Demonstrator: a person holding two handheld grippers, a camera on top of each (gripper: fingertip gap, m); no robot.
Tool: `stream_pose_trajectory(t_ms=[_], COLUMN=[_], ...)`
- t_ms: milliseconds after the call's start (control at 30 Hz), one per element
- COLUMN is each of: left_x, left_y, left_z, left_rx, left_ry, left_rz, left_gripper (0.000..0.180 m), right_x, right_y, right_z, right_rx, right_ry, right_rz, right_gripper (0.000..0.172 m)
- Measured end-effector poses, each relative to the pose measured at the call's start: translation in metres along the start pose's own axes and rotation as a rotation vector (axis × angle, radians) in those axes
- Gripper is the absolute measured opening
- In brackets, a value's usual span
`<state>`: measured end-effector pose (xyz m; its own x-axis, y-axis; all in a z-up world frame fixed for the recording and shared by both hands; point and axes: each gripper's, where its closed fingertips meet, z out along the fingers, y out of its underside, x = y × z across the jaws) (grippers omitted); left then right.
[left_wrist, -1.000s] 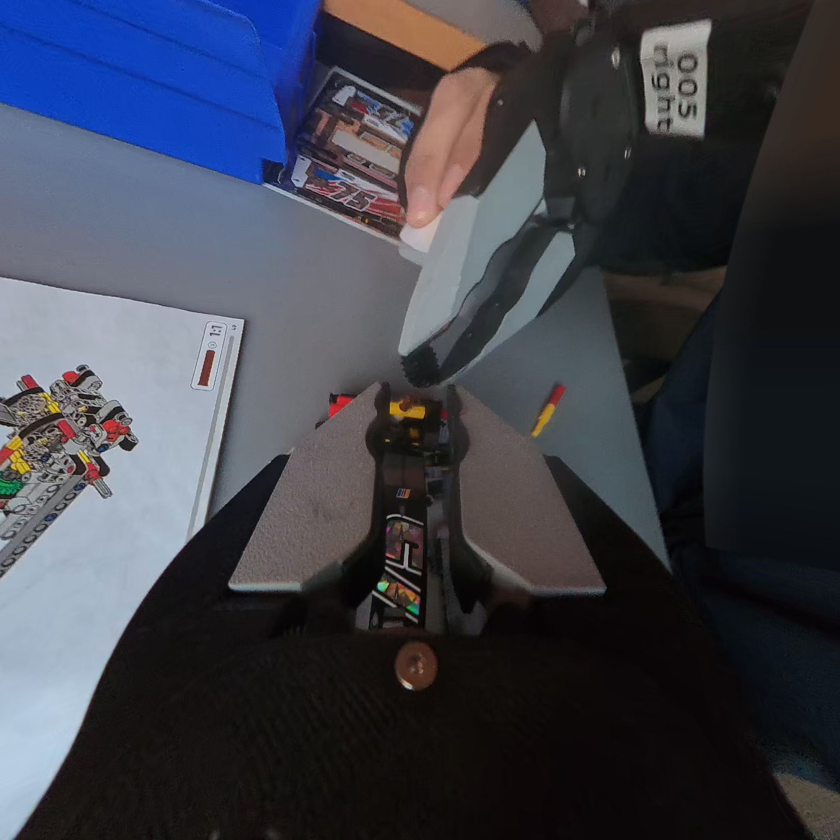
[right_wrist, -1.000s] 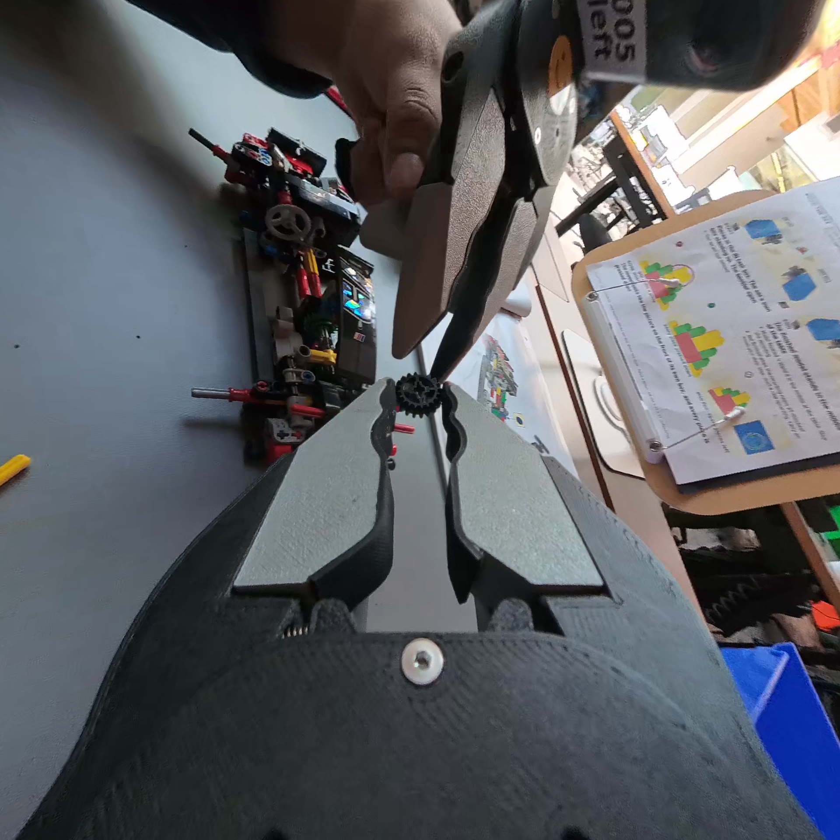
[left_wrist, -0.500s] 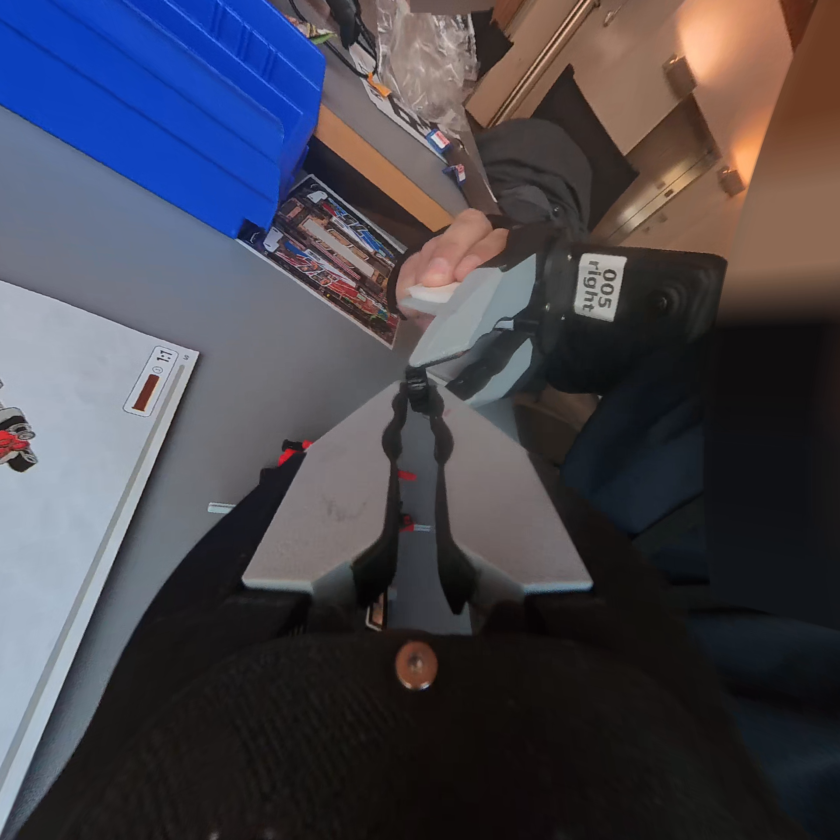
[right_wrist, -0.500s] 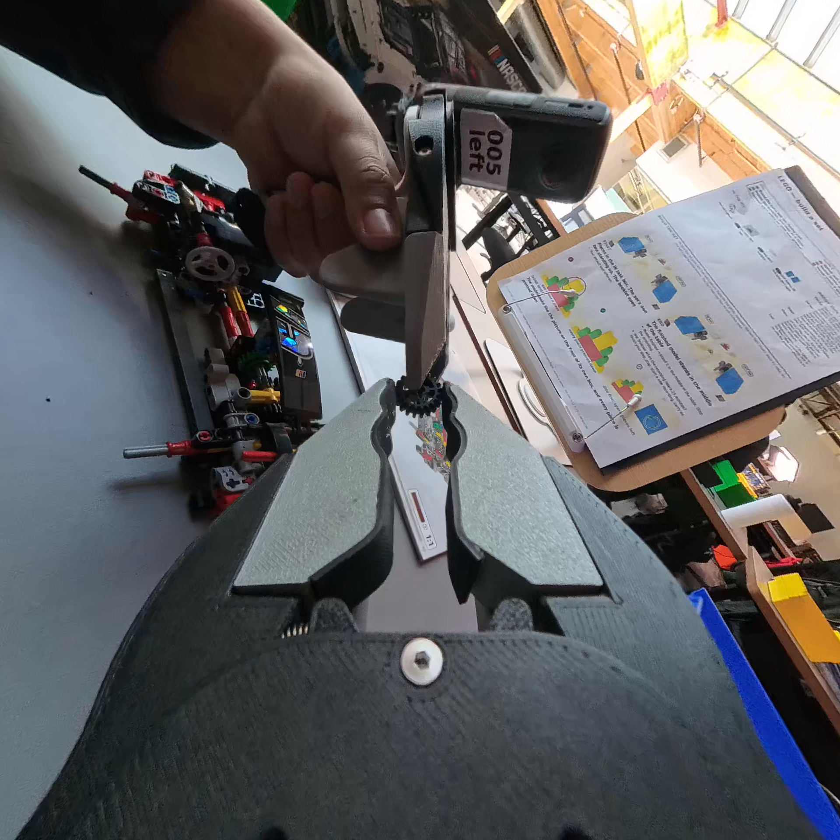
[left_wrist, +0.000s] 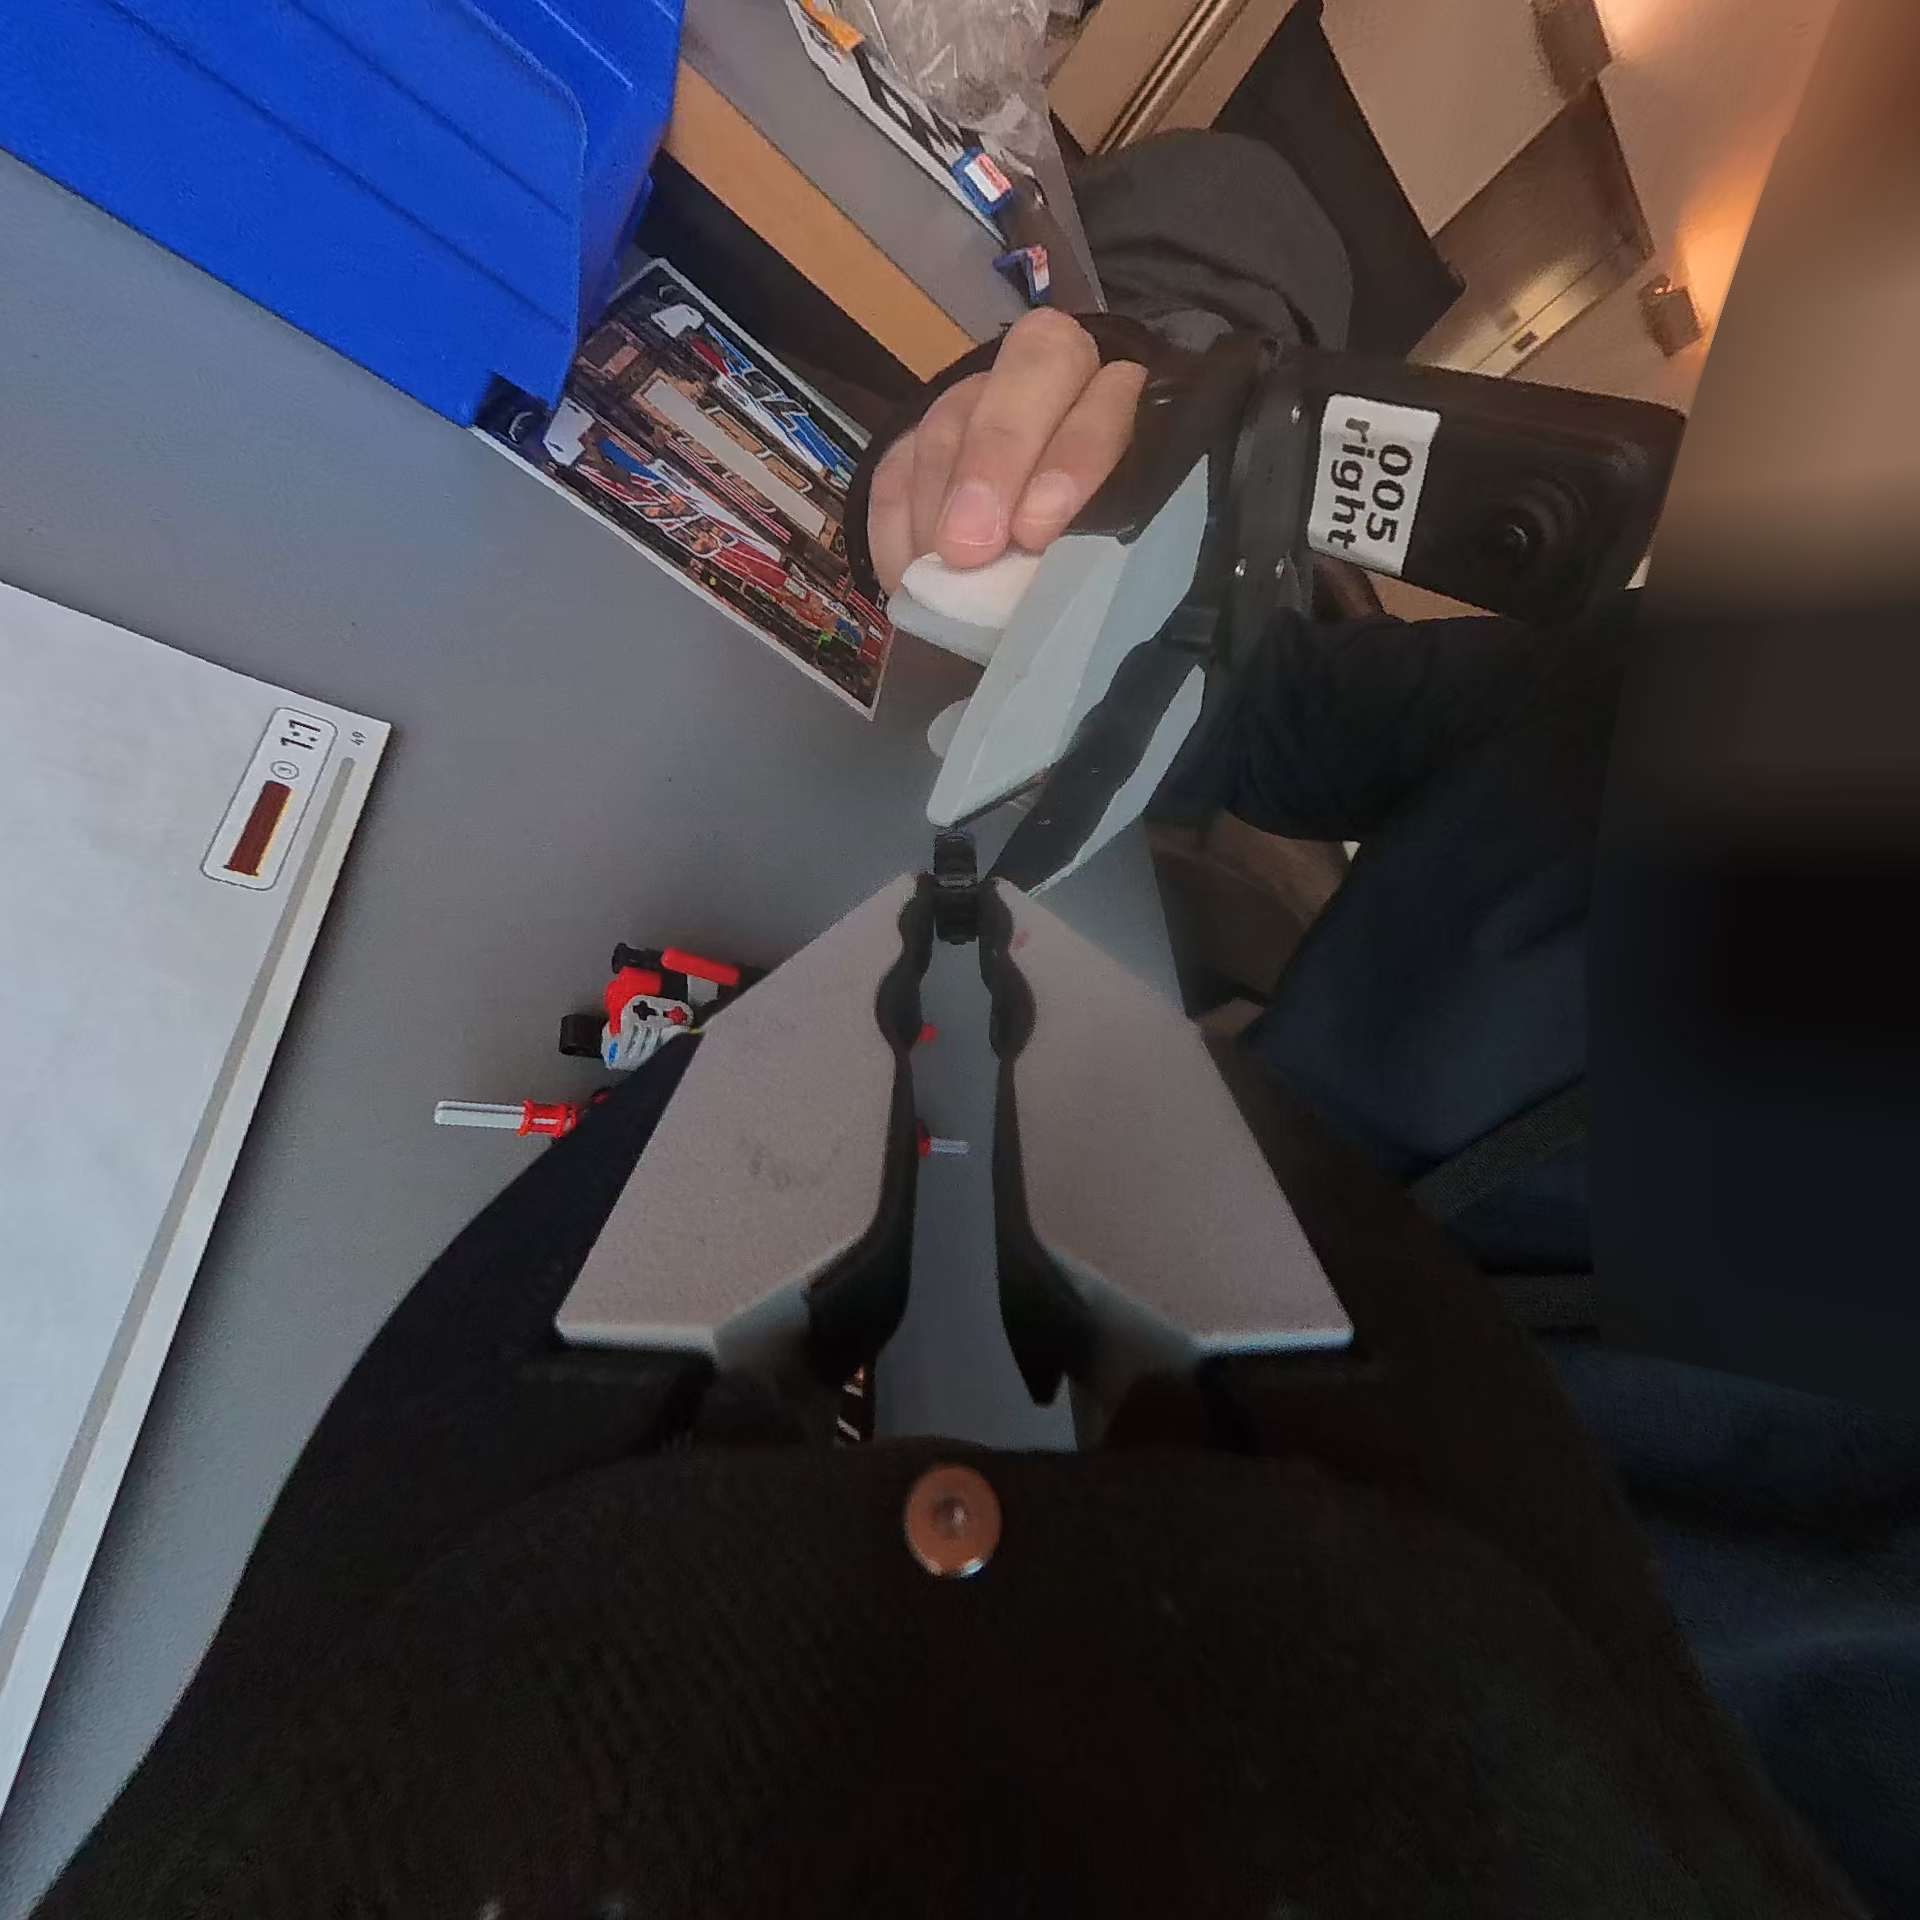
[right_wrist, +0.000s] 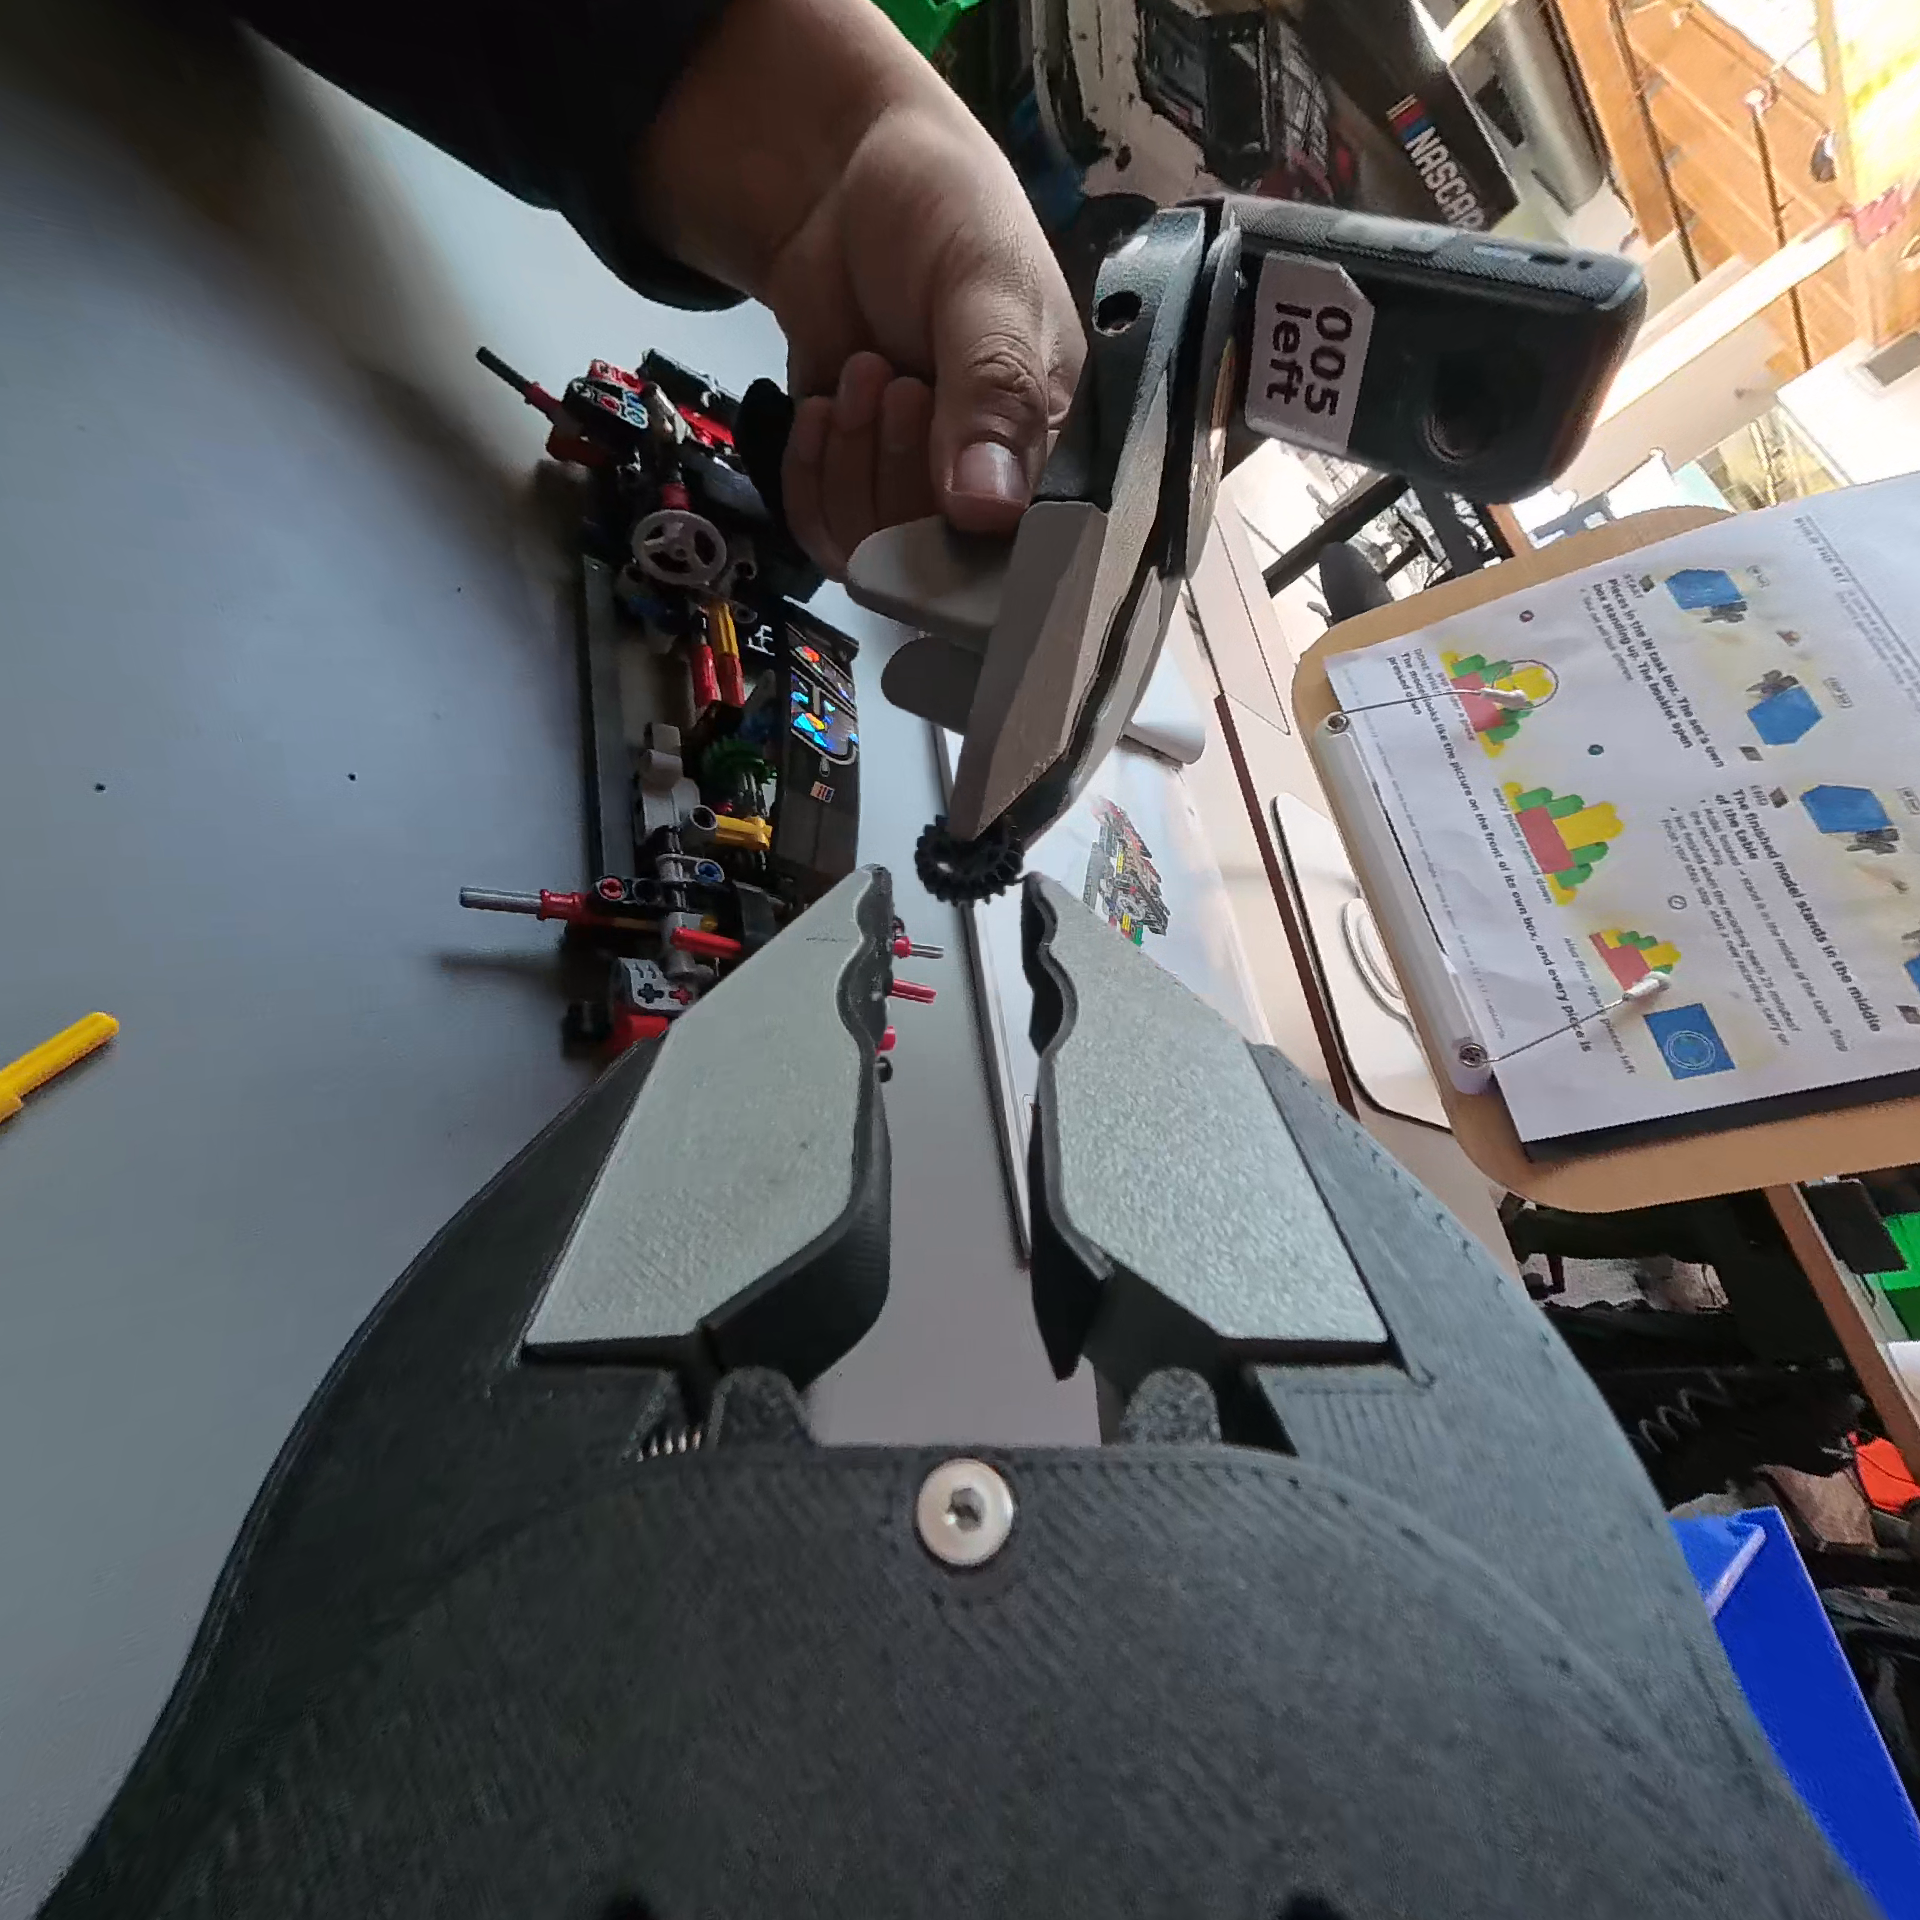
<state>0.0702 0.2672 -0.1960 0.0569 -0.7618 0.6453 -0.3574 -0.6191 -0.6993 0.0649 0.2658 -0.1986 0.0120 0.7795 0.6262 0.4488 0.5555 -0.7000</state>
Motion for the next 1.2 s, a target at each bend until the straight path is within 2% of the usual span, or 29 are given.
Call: stream_pose_trajectory(t_ms=[200, 300, 433, 533, 600, 700, 833, 933, 1200], left_x=[0.006, 0.008, 0.009, 0.006, 0.005, 0.009, 0.016, 0.014, -0.008], left_y=[0.007, 0.010, 0.006, 0.000, -0.002, -0.004, 0.003, 0.001, -0.011], left_z=[0.006, 0.008, 0.007, 0.004, 0.003, 0.001, 0.009, 0.009, 0.000], left_rx=[-0.042, -0.056, -0.036, 0.007, 0.028, 0.038, -0.001, 0.013, 0.084], left_ry=[0.031, 0.044, 0.047, 0.046, 0.056, 0.100, 0.134, 0.126, -0.014], left_rz=[0.004, 0.004, 0.004, -0.020, -0.034, -0.060, -0.062, -0.063, -0.051], left_gripper=[0.005, 0.005, 0.005, 0.005, 0.005, 0.005, 0.005, 0.005, 0.006], right_x=[-0.002, -0.009, -0.005, 0.002, 0.001, -0.003, -0.007, -0.005, 0.012], right_y=[-0.005, -0.008, -0.010, -0.009, -0.008, -0.006, -0.002, 0.001, 0.016], right_z=[-0.004, -0.005, -0.003, -0.002, -0.002, -0.005, -0.002, 0.000, 0.012], right_rx=[0.028, 0.041, 0.051, 0.057, 0.047, 0.024, -0.008, -0.029, -0.073], right_ry=[-0.022, -0.067, -0.028, 0.021, 0.008, -0.024, -0.030, 0.005, 0.096], right_rz=[-0.017, -0.018, -0.004, 0.010, -0.006, -0.034, -0.071, -0.098, 0.044], right_gripper=[0.029, 0.019, 0.010, 0.011, 0.022, 0.029, 0.019, 0.016, 0.016])
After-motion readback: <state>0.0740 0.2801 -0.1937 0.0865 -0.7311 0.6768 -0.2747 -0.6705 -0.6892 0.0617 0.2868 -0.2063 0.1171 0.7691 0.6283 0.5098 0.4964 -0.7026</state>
